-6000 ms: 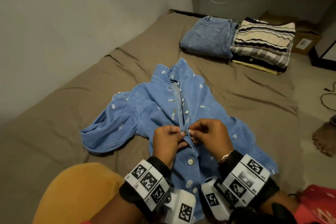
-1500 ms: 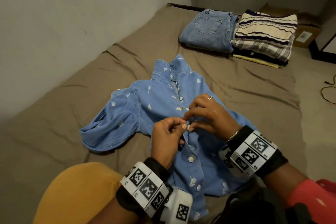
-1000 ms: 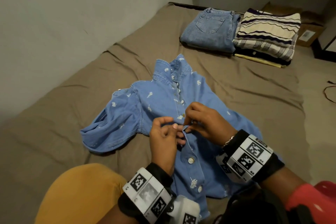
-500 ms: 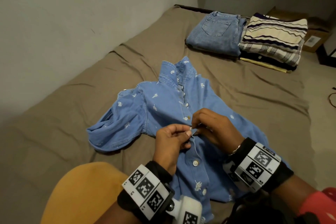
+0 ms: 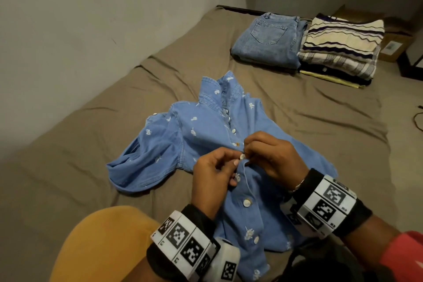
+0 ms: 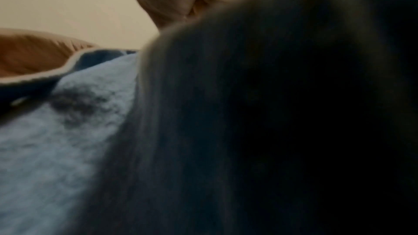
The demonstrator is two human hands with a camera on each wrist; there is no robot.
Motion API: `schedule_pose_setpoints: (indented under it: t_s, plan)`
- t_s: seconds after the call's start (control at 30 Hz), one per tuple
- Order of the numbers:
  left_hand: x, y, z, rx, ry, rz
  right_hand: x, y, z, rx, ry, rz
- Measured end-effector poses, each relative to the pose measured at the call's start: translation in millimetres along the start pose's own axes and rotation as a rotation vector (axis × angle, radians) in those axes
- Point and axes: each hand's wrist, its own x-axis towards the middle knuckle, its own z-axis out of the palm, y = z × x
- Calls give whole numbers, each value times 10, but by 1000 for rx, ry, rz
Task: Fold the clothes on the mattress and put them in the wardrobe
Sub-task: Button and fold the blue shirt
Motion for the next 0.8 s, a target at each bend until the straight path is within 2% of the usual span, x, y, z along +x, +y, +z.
schedule_pose_setpoints:
  t_s: [0.17,0.27,0.37,0.47,0.5,0.53,0.57,0.63,0.67,0.7,0.73,0.8]
  plan:
    - [29,35,-56,287,-91,121,-29,1,11,-45,24,-13]
    - [51,73,-98,368,-144,122,-60,-10,39,-85,51,-51]
    - [95,44,-142,262,-234,-27,-68,-28,64,-116,116,-89]
    - [12,-31,-61,179,-412,-241,-3,-83,40,-129,176,-15]
    - [10,-61,-58,207,-421,-294,-6,-90,35,-121,148,5]
    - [49,-94,-98,269,-374,-307,-25,-94,30,-99,78,48]
    - [118,-121,-173,352,-265,-260,-71,-93,38,-84,-25,99]
    - [291,-56,-341,490,32,-32,-203,-105,102,-281,-230,84]
    - [361,5,-393,463,112,53,-265,-122,150,-388,-309,65]
    - [404,46,-386,374,106,77,-302,-129,171,-426,-362,82]
    - [419,77,-327,271,34,45,-322,-138,179,-424,-390,108]
    - [438,-3,-180,188,-152,-87,-347,-101,196,-297,-457,97]
